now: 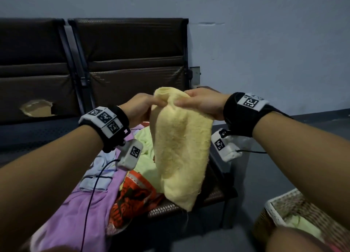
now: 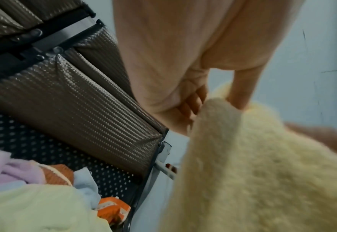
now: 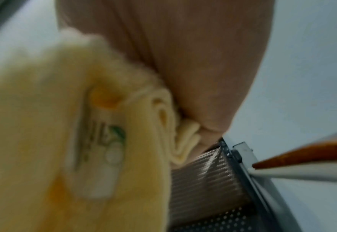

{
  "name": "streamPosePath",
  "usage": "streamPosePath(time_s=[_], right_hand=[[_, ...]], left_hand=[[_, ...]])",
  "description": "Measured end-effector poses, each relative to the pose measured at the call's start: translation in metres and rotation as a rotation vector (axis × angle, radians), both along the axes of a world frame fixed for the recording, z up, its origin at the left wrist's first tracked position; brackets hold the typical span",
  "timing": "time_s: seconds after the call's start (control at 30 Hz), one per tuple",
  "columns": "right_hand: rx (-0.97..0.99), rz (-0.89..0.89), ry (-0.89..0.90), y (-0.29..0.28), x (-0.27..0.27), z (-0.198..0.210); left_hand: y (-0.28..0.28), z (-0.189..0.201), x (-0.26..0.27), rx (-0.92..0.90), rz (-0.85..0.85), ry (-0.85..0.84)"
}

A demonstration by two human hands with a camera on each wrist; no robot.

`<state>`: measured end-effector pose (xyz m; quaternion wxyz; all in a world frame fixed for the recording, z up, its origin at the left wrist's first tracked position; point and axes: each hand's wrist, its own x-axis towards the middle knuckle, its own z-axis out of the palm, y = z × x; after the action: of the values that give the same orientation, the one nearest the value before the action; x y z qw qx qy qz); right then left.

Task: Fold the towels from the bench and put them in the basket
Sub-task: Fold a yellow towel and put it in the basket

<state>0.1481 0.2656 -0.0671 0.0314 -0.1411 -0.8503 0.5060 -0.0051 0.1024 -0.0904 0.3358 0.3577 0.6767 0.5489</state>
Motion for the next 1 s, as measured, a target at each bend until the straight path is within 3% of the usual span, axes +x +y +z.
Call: streamPosePath(time_s=[0.1,0.17,0.33,0.43,0.5,0.63,0.77,0.87,1.0], right_hand=[[0.427,-0.152,-0.121,0.026,-0.009,-0.001],[0.521,-0.29,-0.066,0.037,-0.016,-0.001],[0.268,-0.564,0.364,0.046,-0.034,0.003],[0.125,-0.56,0.538,0.048,-0.039,0.007],[0.102,-0.521,0.549,0.05,-0.036,0.0],[0.135,-0.412,0.391,0.048,-0.018,-0.047],[0.173,-0.265,0.073,0.038,0.012,-0.103],[0.028,-0.136,-0.202,0.024,0.033,-0.137],[-0.169,-0.07,-0.425,0.013,0.045,-0.161]], left_hand=[[0.017,0.0,-0.018,0.065,0.162,0.159],[0.03,0.003,-0.029,0.1,0.241,0.288],[0.055,0.025,-0.043,0.259,0.375,0.403],[0.052,0.038,-0.049,0.358,0.371,0.377],[0.043,0.032,-0.049,0.391,0.335,0.318],[0.019,-0.019,-0.036,0.266,0.253,0.213],[-0.01,-0.082,-0.019,-0.083,0.067,0.074],[-0.023,-0.116,-0.003,-0.292,-0.056,0.037],[-0.029,-0.134,0.012,-0.496,-0.161,-0.032]])
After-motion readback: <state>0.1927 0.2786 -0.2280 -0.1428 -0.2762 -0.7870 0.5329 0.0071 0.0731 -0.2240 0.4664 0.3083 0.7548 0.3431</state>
